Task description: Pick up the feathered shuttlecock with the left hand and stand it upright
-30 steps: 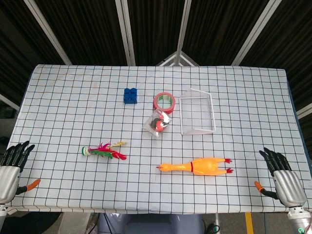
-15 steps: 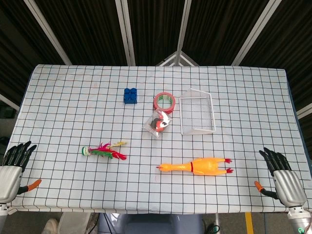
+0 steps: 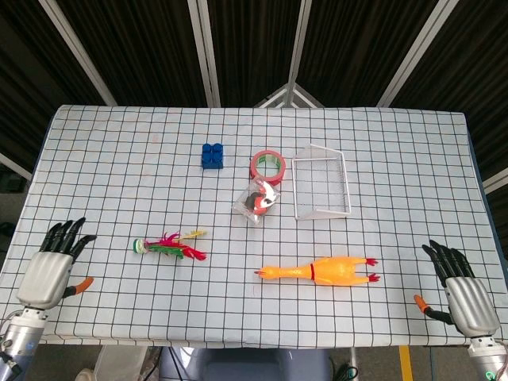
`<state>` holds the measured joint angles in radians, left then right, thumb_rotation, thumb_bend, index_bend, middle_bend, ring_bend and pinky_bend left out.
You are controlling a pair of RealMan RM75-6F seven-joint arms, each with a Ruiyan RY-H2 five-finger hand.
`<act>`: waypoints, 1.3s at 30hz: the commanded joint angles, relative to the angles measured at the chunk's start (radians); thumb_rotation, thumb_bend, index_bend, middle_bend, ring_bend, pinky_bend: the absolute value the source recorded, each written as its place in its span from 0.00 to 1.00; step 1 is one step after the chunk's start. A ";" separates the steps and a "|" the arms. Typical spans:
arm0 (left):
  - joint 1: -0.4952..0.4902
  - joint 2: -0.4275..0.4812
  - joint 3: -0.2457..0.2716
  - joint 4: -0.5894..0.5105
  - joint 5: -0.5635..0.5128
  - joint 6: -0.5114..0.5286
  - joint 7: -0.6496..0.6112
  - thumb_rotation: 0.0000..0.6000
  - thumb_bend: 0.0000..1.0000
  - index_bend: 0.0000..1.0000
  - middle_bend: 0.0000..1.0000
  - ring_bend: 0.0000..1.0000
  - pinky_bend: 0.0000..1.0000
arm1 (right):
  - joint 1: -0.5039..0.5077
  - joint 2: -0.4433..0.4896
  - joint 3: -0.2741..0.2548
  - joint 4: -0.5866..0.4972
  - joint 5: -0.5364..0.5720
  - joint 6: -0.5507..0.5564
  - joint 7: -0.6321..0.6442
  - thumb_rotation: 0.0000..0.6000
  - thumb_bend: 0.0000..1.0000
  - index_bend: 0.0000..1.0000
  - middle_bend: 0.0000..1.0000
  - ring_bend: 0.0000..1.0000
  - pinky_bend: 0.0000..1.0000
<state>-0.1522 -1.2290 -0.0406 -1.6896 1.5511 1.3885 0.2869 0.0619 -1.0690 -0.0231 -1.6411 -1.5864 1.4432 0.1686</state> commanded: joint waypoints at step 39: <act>-0.249 -0.511 -0.108 0.159 -0.287 -0.159 0.417 1.00 0.45 0.51 0.00 0.00 0.00 | 0.002 0.004 -0.002 -0.001 -0.006 -0.001 0.022 1.00 0.34 0.00 0.00 0.00 0.00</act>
<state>-0.4005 -1.7380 -0.1483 -1.5316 1.2668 1.2294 0.7043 0.0641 -1.0653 -0.0247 -1.6423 -1.5919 1.4424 0.1910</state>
